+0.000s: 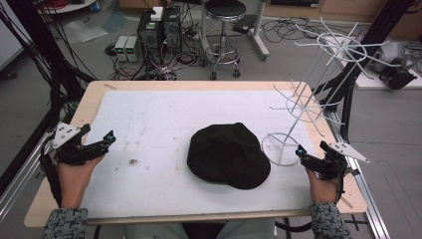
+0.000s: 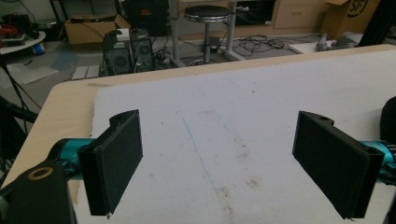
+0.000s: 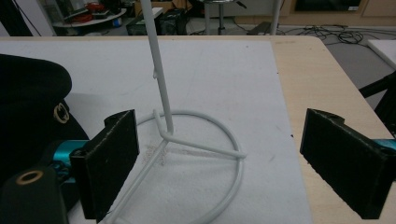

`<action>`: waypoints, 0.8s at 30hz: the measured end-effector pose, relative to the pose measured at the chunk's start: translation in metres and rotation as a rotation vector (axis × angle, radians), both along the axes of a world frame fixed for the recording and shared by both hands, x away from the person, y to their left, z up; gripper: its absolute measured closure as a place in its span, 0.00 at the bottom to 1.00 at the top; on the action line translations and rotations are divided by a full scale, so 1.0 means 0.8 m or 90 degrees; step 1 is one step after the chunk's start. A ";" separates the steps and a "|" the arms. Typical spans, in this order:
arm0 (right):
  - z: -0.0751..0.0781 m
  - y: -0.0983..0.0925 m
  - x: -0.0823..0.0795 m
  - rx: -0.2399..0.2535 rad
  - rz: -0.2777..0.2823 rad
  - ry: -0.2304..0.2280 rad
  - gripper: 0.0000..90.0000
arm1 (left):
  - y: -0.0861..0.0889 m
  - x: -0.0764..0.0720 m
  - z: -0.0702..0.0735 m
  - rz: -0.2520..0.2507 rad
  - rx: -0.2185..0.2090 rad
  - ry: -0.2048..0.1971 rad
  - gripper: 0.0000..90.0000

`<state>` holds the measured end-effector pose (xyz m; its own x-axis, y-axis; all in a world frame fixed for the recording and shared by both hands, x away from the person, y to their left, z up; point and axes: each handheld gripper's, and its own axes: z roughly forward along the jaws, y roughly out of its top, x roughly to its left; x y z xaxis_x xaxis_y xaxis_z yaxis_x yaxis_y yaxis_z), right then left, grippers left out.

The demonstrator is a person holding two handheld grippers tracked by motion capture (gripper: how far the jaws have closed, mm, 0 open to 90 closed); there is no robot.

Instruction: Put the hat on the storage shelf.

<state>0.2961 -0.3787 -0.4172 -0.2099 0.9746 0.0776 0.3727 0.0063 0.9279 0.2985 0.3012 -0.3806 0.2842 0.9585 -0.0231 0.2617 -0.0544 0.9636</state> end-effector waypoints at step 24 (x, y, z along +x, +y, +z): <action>0.003 0.000 -0.005 -0.005 -0.001 -0.005 0.12 | -0.061 0.026 0.022 -0.187 -0.012 -0.043 0.20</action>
